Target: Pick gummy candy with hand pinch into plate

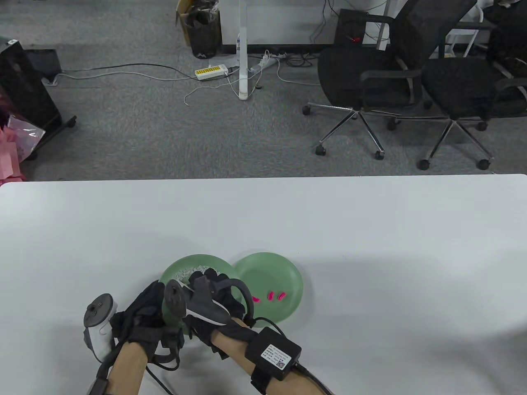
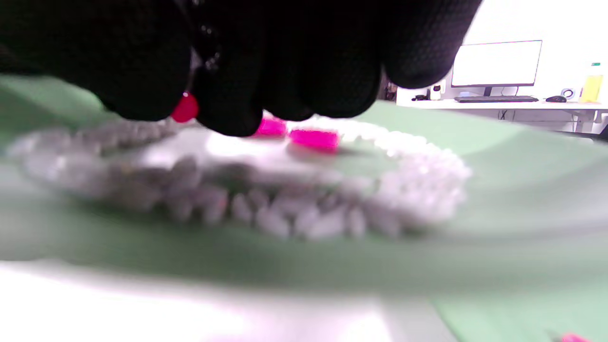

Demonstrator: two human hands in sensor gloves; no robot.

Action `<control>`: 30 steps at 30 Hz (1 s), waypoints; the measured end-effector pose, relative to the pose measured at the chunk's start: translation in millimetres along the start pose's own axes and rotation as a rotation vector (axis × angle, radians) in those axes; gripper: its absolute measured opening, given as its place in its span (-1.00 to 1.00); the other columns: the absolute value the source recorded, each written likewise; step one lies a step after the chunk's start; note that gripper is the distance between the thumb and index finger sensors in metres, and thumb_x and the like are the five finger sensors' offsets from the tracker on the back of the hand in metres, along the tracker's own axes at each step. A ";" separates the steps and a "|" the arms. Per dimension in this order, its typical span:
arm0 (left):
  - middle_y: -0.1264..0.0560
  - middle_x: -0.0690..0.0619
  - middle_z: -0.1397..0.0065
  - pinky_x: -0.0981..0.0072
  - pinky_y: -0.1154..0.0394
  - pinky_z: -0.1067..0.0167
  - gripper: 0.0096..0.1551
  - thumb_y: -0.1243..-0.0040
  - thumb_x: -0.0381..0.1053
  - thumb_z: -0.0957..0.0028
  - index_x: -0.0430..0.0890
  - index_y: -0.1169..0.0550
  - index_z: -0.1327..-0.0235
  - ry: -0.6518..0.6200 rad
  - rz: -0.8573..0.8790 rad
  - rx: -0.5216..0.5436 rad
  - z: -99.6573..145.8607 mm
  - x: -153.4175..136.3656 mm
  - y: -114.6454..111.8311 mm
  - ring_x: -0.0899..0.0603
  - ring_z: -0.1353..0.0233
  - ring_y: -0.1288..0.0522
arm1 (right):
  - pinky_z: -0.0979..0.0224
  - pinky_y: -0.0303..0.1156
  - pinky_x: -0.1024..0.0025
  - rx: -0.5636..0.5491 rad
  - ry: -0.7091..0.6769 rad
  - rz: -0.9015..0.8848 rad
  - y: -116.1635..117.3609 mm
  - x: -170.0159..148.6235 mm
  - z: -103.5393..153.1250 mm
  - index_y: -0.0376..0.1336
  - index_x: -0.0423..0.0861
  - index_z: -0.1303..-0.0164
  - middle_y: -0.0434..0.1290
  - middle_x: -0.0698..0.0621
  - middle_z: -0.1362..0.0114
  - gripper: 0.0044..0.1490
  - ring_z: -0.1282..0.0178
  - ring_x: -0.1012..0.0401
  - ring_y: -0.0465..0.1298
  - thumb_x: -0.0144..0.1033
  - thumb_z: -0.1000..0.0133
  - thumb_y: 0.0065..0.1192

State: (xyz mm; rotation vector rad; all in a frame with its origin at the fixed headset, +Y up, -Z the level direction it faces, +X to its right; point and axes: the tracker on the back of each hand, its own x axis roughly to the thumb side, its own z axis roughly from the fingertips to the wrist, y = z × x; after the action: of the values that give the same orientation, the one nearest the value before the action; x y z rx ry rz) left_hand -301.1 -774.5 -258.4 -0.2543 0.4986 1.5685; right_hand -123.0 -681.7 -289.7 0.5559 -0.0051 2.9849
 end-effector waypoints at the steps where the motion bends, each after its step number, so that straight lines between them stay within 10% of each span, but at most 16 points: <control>1: -0.72 -0.11 -0.13 0.04 -0.69 0.10 -0.28 -0.05 0.21 -0.02 -0.07 -0.52 -0.41 0.006 0.000 0.005 -0.4 -0.7 1.2 -0.22 0.14 -0.82 | -0.43 0.39 -0.04 -0.037 0.010 -0.033 -6.4 -7.4 1.0 0.57 -0.02 0.13 0.53 0.10 -0.28 -0.47 -0.27 0.05 0.51 0.02 0.19 0.47; 8: -0.73 -0.11 -0.13 0.04 -0.69 0.10 -0.29 -0.06 0.21 -0.02 -0.07 -0.53 -0.41 0.017 0.009 0.034 -1.7 -2.3 6.0 -0.23 0.15 -0.82 | -0.42 0.39 -0.03 -0.137 0.232 -0.100 -30.9 -100.2 -1.6 0.56 -0.01 0.12 0.53 0.10 -0.28 -0.48 -0.26 0.05 0.51 0.01 0.19 0.46; 13: -0.73 -0.11 -0.13 0.03 -0.69 0.11 -0.29 -0.06 0.21 -0.02 -0.07 -0.53 -0.40 0.020 0.009 0.035 -3.6 -2.6 6.8 -0.22 0.15 -0.82 | -0.42 0.39 -0.05 0.018 0.370 -0.052 4.1 -153.3 -1.9 0.56 -0.01 0.11 0.53 0.09 -0.29 -0.48 -0.27 0.04 0.51 0.00 0.17 0.46; 30: -0.73 -0.11 -0.12 0.04 -0.69 0.10 -0.29 -0.05 0.21 -0.02 -0.07 -0.53 -0.40 0.016 -0.002 0.020 -2.3 -0.7 5.2 -0.22 0.16 -0.82 | -0.44 0.38 -0.02 0.169 0.384 0.109 52.5 -149.3 -16.2 0.55 0.06 0.02 0.50 0.12 -0.34 -0.42 -0.30 0.07 0.50 0.07 0.18 0.43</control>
State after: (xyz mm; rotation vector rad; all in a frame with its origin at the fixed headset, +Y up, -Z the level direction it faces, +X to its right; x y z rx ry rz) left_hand -306.5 -776.1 -259.4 -0.2517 0.5260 1.5602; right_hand 4.2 -748.9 -357.6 -0.0127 0.2568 3.1648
